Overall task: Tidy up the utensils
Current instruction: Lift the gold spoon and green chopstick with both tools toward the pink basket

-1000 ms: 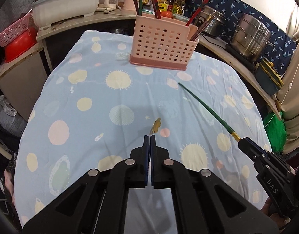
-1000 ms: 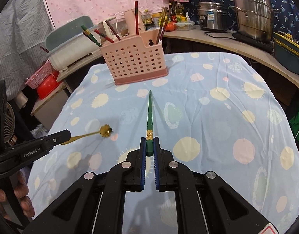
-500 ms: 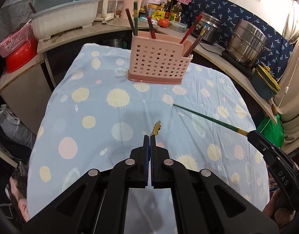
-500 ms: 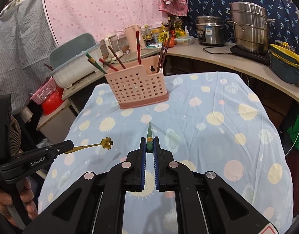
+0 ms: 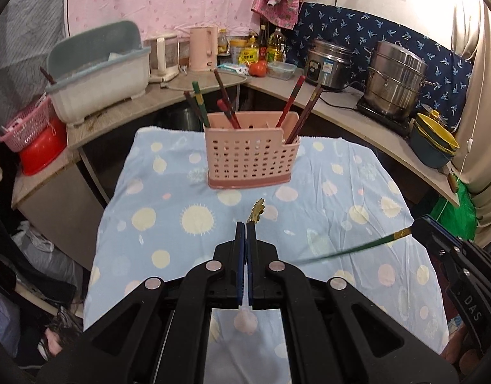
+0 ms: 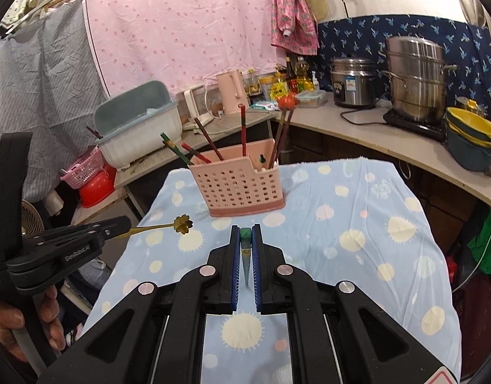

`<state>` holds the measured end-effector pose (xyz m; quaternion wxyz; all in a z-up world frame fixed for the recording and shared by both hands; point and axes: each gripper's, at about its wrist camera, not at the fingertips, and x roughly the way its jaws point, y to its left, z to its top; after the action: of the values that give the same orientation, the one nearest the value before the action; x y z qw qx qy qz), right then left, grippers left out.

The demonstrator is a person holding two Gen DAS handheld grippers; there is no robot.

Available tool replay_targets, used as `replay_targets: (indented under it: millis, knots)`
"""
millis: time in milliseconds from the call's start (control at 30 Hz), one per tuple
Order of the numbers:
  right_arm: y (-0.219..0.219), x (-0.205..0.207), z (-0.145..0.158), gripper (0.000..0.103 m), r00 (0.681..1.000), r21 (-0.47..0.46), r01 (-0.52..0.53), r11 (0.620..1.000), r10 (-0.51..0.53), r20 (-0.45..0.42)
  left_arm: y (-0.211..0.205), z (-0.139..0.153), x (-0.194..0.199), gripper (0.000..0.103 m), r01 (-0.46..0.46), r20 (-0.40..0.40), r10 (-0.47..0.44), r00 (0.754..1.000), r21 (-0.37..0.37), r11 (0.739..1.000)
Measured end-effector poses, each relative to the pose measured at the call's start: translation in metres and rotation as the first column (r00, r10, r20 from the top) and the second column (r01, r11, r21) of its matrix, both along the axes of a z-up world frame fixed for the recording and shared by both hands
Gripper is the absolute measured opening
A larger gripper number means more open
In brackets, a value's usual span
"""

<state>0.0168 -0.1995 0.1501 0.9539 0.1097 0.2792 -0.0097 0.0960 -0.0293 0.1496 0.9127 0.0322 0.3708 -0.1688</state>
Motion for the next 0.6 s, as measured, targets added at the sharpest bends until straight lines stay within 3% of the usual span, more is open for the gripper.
replay_targets:
  millis: [600]
  knots:
    - [-0.008, 0.059, 0.067, 0.007, 0.990, -0.061, -0.031, 0.998, 0.039, 0.133, -0.025, 0.067, 0.046, 0.000, 0.021, 0.110, -0.019, 0.994, -0.016, 1.000]
